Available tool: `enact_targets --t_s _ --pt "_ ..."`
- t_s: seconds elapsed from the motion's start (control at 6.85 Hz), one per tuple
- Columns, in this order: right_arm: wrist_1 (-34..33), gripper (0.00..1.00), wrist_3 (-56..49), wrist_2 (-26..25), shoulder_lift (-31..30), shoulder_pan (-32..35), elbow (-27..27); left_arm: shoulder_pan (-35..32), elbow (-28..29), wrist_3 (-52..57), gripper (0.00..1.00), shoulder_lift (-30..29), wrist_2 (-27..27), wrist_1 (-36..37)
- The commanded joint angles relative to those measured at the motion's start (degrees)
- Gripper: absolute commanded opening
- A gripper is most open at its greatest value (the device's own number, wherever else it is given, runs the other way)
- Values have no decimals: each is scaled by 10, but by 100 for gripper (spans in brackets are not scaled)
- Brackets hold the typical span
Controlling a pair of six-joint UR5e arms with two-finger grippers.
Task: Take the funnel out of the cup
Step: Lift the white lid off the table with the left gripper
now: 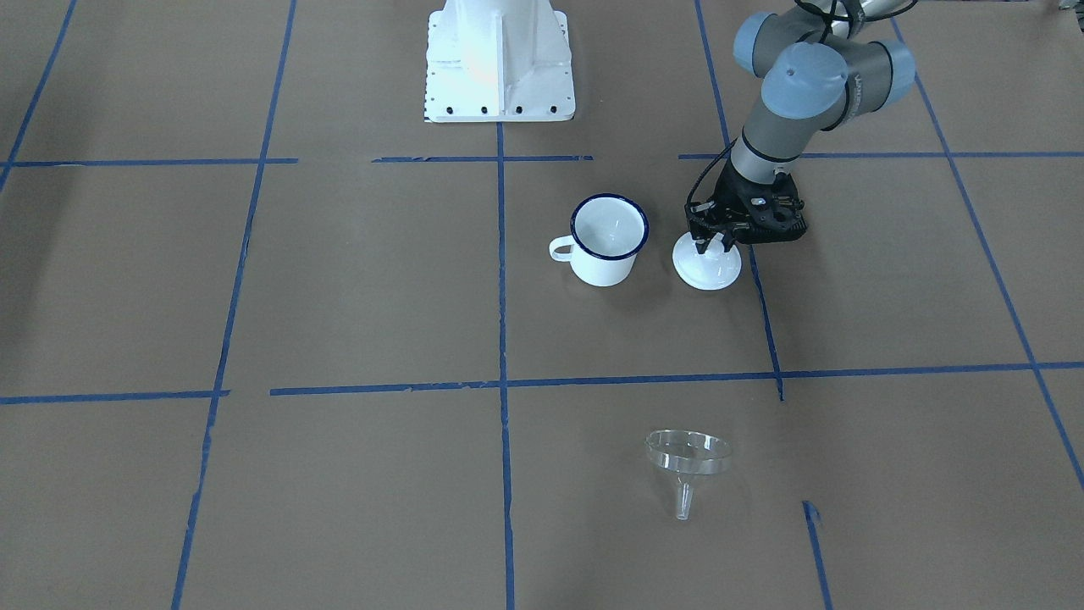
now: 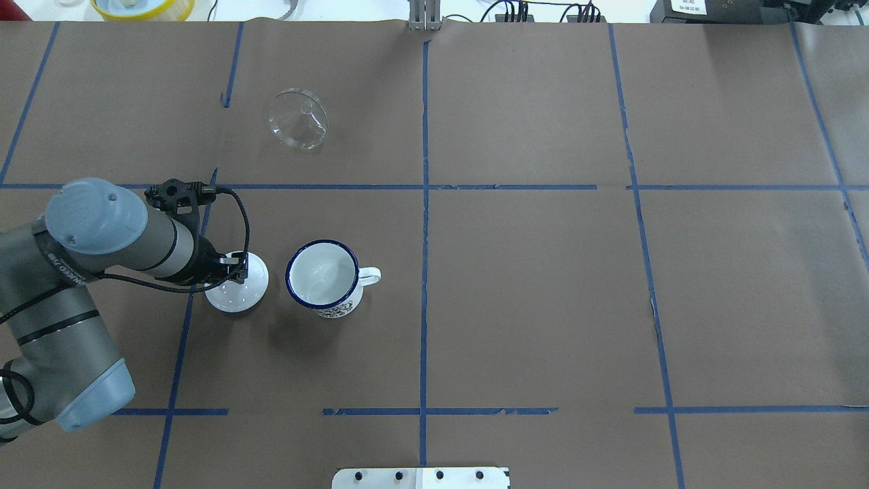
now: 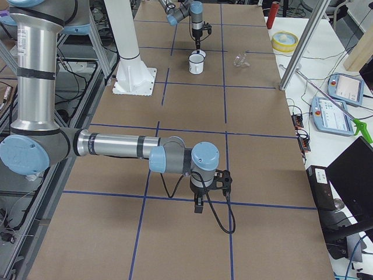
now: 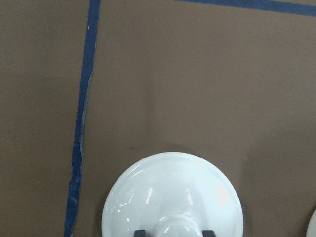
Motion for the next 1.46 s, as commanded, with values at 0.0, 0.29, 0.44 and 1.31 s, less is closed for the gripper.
enact_targets --t_s 0.0,0.29,0.44,1.31 --pt "0 100 0 0 0 0 0 -1 0 1 15 -1 0 0" --pt "0 100 0 0 0 0 0 -7 -3 1 7 -1 0 0" --pt "0 100 0 0 0 0 0 -13 -9 2 0 -1 0 0" --pt "0 100 0 0 0 0 0 -57 -165 32 0 -211 -50 425"
